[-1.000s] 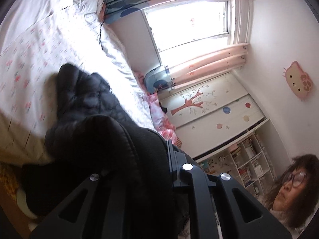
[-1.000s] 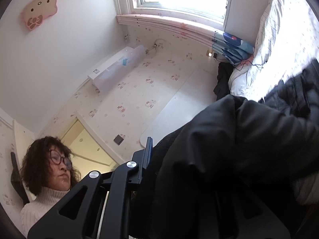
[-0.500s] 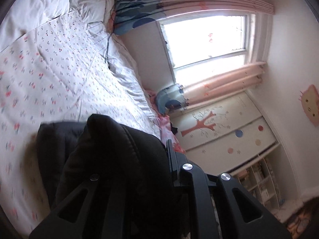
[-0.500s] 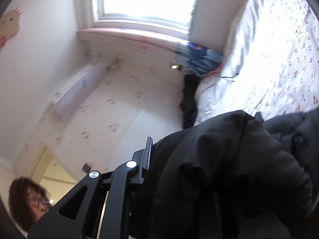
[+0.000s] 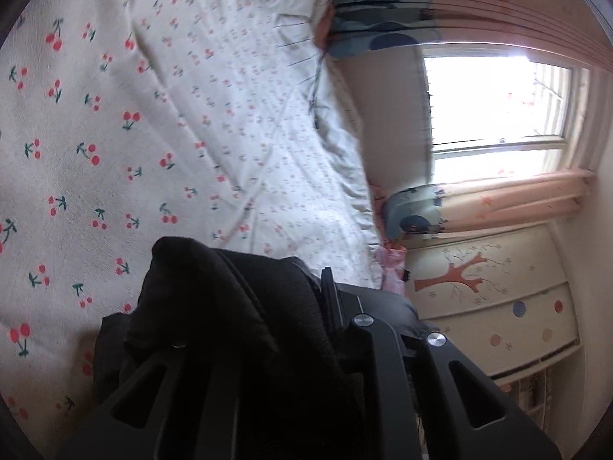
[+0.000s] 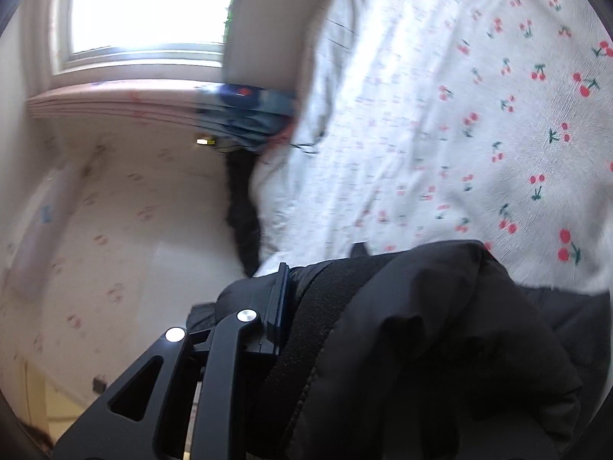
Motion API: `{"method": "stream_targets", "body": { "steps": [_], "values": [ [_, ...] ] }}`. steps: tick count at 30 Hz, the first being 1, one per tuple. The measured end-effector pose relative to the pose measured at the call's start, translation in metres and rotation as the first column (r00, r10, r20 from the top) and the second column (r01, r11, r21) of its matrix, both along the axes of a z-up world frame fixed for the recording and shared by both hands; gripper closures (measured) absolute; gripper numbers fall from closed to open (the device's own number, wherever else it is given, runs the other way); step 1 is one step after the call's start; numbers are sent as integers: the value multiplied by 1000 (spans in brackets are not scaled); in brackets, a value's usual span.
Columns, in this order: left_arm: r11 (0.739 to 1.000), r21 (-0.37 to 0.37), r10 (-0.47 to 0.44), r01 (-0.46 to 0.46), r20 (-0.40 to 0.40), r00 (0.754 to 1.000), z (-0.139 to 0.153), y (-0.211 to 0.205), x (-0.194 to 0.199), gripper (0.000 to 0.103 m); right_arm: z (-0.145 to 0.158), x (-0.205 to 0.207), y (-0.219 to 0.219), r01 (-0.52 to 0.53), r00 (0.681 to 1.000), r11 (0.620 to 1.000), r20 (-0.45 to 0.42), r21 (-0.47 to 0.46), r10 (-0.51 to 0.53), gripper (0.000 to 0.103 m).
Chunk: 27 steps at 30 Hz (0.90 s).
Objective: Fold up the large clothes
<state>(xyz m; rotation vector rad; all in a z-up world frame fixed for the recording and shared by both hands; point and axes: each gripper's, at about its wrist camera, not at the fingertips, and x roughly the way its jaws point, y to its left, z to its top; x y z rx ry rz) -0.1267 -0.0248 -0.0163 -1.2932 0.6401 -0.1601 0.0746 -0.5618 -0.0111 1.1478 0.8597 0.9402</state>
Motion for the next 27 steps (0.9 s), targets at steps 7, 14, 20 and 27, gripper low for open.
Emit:
{"method": "stream_targets", "body": {
  "steps": [7, 14, 20, 27],
  "values": [
    [1000, -13, 1, -1, 38, 999, 45, 3, -5, 36, 27, -5, 9, 20, 999, 1000, -45, 19, -20, 19],
    [981, 194, -16, -12, 139, 990, 118, -34, -20, 8, 88, -69, 21, 88, 978, 966, 205, -244, -37, 7],
    [931, 344, -161, 121, 92, 983, 106, -97, 28, 8, 82, -74, 83, 216, 934, 734, 356, -644, 38, 7],
    [851, 460, -206, 254, -153, 967, 40, -122, 79, 8, 51, -53, 106, 171, 961, 646, 271, -744, 57, 7]
  ]
}}
